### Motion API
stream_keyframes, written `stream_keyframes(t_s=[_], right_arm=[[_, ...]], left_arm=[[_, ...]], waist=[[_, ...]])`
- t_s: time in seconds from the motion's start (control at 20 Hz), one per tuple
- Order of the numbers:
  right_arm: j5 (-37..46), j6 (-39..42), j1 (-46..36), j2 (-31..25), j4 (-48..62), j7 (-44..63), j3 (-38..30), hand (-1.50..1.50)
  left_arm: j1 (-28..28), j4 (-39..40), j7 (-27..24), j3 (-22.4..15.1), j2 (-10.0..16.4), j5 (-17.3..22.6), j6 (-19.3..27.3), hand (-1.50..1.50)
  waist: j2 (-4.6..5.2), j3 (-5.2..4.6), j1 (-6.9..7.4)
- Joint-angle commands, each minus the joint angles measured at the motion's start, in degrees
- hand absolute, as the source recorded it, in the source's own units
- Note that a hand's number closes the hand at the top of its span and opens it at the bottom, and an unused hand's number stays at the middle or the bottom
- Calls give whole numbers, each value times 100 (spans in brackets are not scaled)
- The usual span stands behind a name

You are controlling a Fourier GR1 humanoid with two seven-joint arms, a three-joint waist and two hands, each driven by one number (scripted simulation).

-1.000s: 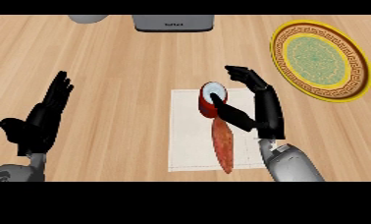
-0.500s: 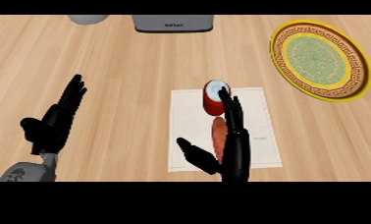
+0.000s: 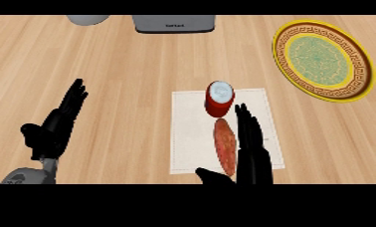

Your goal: Pick the sweet potato from the placemat and place it in the plate

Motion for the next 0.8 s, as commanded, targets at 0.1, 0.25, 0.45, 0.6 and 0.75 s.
stream_keyframes(t_s=[0.1, 0.25, 0.45, 0.6, 0.75], right_arm=[[651, 2245, -222, 290, -643, 1893, 183, -150], [362, 3071, -205, 226, -1393, 2319, 65, -150], [268, 3688, -255, 376, -1481, 2816, 28, -150], [345, 3602, -221, 380, -1312, 2910, 25, -150], [274, 3909, -396, 380, -974, 3023, -153, -150]], left_arm=[[196, -183, -56, -46, -34, -71, -19, 0], [173, -56, -186, 136, 20, 16, -269, 0], [-70, 70, 25, -13, -268, -249, -44, 0], [154, -430, 233, 121, -42, -144, -281, 0], [-60, 85, -54, 130, -349, -332, -49, 0]], waist=[[16, 5, 141], [31, 17, 116], [41, 21, 110], [33, 25, 145], [47, 21, 132]])
